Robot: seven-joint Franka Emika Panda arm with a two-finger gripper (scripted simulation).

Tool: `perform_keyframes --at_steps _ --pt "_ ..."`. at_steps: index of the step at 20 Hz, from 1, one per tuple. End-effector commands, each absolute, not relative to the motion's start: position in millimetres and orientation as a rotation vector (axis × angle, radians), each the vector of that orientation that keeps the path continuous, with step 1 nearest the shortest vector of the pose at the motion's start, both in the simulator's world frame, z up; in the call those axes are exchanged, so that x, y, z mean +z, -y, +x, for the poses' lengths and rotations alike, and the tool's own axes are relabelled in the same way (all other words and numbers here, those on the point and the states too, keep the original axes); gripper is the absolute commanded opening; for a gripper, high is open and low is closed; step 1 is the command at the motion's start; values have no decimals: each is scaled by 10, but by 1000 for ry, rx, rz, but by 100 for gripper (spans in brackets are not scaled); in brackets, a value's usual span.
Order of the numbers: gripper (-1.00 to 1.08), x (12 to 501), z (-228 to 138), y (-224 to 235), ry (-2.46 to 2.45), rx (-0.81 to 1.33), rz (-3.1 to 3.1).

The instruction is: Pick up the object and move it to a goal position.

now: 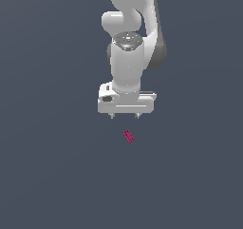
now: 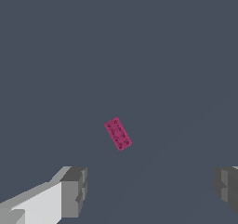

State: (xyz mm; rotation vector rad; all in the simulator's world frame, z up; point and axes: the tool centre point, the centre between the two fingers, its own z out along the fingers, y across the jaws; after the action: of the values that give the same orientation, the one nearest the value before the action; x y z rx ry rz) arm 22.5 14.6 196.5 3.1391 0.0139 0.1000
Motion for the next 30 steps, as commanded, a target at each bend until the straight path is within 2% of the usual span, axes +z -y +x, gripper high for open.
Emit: perform_keyframes --at_steps 1,18,30 --pt "100 1965 225 -146 -14 100 3139" --pt "100 1881 225 -140 42 102 3155" --pt "100 1390 243 -219 -314 60 3123"
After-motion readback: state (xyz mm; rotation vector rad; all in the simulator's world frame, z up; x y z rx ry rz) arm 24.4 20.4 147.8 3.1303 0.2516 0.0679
